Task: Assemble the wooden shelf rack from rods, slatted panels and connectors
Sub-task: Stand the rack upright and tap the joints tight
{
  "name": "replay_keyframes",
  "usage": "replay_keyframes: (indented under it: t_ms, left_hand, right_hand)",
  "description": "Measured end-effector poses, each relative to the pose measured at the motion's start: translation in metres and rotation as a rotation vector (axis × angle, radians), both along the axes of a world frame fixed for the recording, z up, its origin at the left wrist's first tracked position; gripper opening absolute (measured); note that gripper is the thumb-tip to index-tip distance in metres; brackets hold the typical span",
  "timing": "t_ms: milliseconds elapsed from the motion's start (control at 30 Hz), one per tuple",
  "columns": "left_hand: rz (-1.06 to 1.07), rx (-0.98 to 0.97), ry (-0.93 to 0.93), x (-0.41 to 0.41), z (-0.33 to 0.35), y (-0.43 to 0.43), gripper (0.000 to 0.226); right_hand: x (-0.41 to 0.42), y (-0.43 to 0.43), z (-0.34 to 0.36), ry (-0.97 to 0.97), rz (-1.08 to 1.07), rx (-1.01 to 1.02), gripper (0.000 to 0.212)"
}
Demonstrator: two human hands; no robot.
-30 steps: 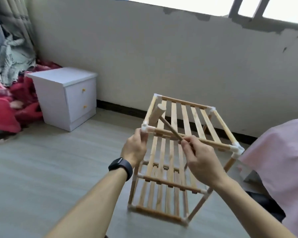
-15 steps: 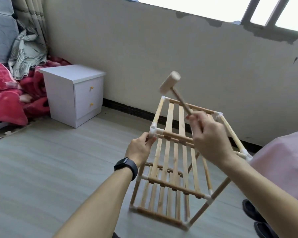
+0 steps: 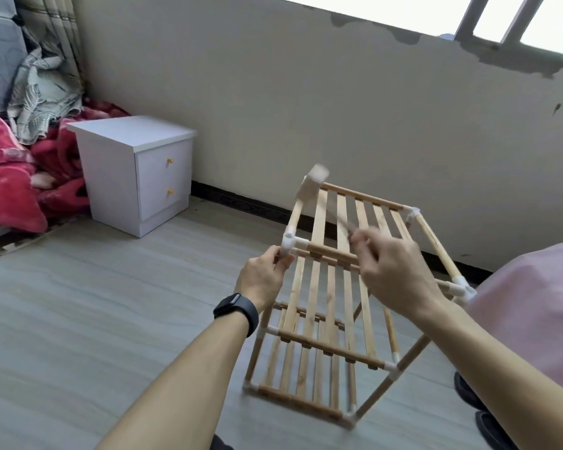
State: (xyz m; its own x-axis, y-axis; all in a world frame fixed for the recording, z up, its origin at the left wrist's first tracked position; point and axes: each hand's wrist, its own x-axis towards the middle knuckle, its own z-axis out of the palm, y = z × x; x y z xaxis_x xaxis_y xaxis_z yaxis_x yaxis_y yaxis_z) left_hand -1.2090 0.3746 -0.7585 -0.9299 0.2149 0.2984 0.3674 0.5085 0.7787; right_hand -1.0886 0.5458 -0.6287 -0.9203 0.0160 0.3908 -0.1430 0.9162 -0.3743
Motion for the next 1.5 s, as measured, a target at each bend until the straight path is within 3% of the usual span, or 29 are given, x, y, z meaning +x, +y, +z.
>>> replay_keyframes:
  t_ms: [67,167,300,333,467,500,600,667,733,867,933,1000,1133,1367,1500]
  left_hand:
    - [0.011,-0.005,-0.002,0.000,0.001,0.000,0.039]
    - [0.008,-0.009,0.010,0.001,0.000,0.000,0.043]
    - [0.008,-0.014,0.004,0.002,0.000,0.000,0.038]
    - [0.008,-0.014,-0.003,0.002,0.000,0.000,0.038]
    - [-0.010,-0.090,0.013,0.005,0.001,0.002,0.034]
    - [0.007,-0.128,0.092,0.006,0.002,0.002,0.035]
    - [0.096,-0.205,0.515,0.010,0.016,0.012,0.068]
    - [-0.001,-0.281,0.706,0.019,0.027,0.026,0.070]
    - [-0.153,-0.408,0.775,0.030,0.028,0.045,0.071]
    - [-0.198,-0.575,0.764,0.044,0.017,0.079,0.082]
    - [-0.175,-0.580,0.767,0.043,0.009,0.090,0.084]
    - [-0.156,-0.579,0.771,0.041,-0.003,0.096,0.087]
    - [-0.109,-0.590,0.787,0.036,-0.015,0.100,0.084]
    - [-0.081,-0.550,0.772,0.038,-0.019,0.111,0.081]
    - [-0.109,-0.566,0.743,0.042,-0.014,0.104,0.080]
  right_hand:
    - [0.000,0.001,-0.003,-0.114,-0.012,0.075,0.026]
    - [0.001,0.002,-0.001,0.149,-0.014,-0.095,0.021]
    - [-0.001,-0.004,-0.009,-0.132,-0.036,0.079,0.029]
    - [-0.001,-0.003,-0.009,-0.119,-0.052,0.061,0.029]
    - [0.020,0.007,-0.017,0.026,0.016,-0.285,0.020]
    - [0.029,0.011,-0.025,0.059,0.025,-0.381,0.019]
    - [0.067,0.030,-0.066,0.181,-0.031,-0.614,0.017]
    - [0.098,0.044,-0.111,0.246,-0.161,-0.658,0.019]
    - [0.129,0.057,-0.169,0.236,-0.326,-0.638,0.022]
    - [0.177,0.079,-0.294,-0.003,-0.731,-0.544,0.027]
    - [0.192,0.087,-0.349,-0.272,-0.924,-0.548,0.023]
    - [0.202,0.089,-0.394,-0.566,-1.041,-0.482,0.032]
    - [0.206,0.088,-0.439,-0.839,-1.036,-0.392,0.047]
    - [0.194,0.103,-0.442,-1.060,-0.893,-0.378,0.067]
    - [0.193,0.108,-0.409,-1.084,-0.827,-0.314,0.070]
